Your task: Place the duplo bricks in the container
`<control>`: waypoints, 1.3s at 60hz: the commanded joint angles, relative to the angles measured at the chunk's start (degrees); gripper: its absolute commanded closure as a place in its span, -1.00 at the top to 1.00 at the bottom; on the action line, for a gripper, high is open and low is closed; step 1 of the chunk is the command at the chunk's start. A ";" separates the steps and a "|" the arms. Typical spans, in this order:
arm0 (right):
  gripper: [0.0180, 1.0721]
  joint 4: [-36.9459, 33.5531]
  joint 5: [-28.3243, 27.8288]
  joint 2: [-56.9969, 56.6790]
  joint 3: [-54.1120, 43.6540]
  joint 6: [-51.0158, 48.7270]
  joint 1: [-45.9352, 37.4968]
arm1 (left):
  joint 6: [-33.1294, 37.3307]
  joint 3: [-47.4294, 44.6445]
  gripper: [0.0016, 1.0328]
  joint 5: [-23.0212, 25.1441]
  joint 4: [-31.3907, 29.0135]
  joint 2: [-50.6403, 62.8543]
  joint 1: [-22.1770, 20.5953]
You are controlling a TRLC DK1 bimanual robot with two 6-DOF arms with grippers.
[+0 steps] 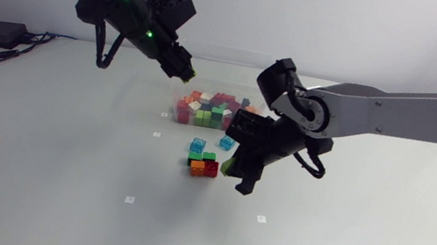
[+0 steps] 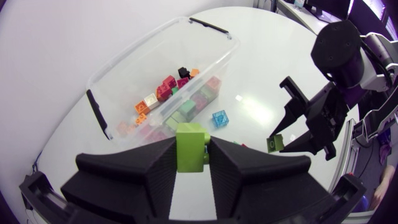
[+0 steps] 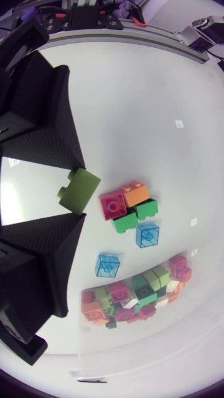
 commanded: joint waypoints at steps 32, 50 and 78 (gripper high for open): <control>-0.31 -0.52 -2.02 -2.94 9.85 5.24 -4.90 | -5.43 8.53 -0.43 2.75 15.57 12.19 4.68; -0.31 1.94 -2.28 -0.30 15.83 9.81 -7.63 | -5.43 9.58 0.91 2.75 17.33 14.65 5.30; -0.31 3.79 -2.28 7.52 27.61 15.53 -10.17 | 3.54 -11.25 0.90 4.77 20.67 -4.34 4.50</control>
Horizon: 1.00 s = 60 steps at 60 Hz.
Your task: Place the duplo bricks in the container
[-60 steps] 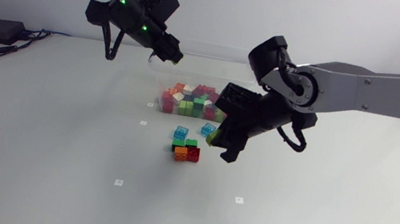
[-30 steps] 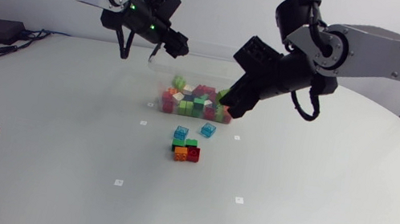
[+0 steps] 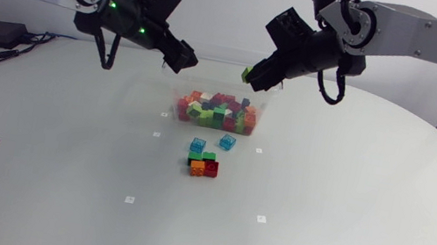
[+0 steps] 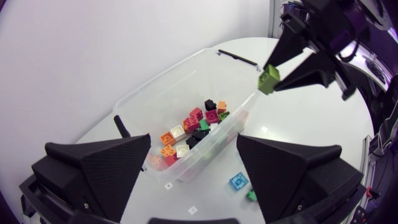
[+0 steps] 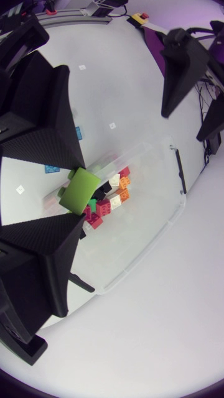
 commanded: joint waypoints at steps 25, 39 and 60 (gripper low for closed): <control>-0.30 2.05 -0.20 12.03 13.39 6.24 -1.88 | 13.80 -19.24 0.90 5.25 0.27 -9.66 -3.20; 0.79 1.25 1.12 12.74 15.32 7.21 -1.44 | 17.32 -21.79 0.90 5.69 0.27 -7.29 -4.70; 0.88 2.48 0.32 2.19 5.66 6.77 -2.40 | 22.15 -22.85 0.90 5.69 0.27 -0.78 -7.95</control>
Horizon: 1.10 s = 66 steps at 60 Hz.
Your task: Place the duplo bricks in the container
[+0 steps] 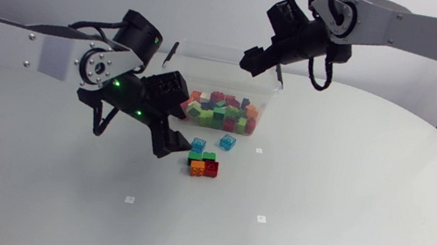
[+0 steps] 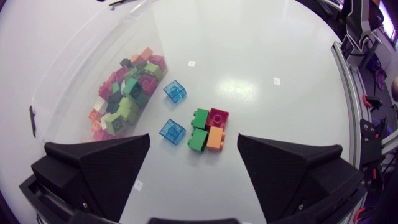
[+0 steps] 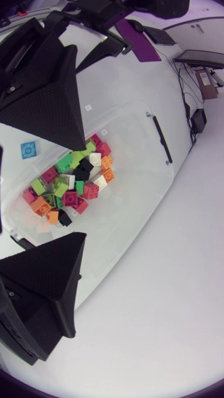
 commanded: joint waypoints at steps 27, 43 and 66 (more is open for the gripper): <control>0.88 11.94 -5.38 -29.92 -41.23 -6.12 -4.04 | 14.10 -1.64 0.90 0.62 -0.41 9.44 -4.56; 0.88 16.95 -7.23 -32.29 -50.28 -6.21 -6.15 | 18.32 3.54 0.87 0.71 -7.26 13.83 -5.35; 0.88 19.24 -8.72 -32.73 -54.32 -5.77 -6.06 | 18.32 7.14 0.87 0.53 -9.28 17.17 -4.82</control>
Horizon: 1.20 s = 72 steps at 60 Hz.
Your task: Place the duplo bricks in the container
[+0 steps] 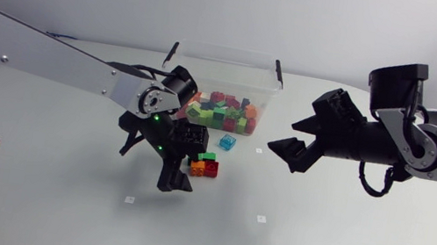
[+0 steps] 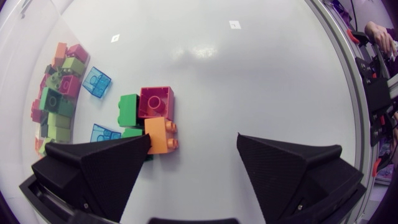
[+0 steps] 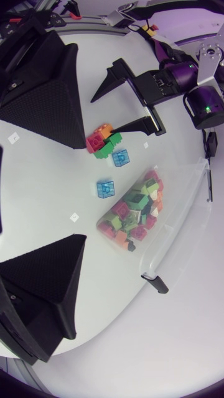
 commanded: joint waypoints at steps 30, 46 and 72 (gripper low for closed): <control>0.88 0.68 -0.53 -1.06 -0.72 -1.07 0.70 | 1.71 3.64 0.81 -0.26 -2.23 4.71 -0.01; 0.87 0.24 -0.53 2.02 -1.60 -3.53 4.83 | 1.36 3.81 0.50 -0.26 -2.14 6.20 -0.81; 0.87 -1.43 -0.44 21.00 4.64 -11.00 10.89 | -0.22 3.20 -0.47 -0.35 -2.23 6.03 -1.86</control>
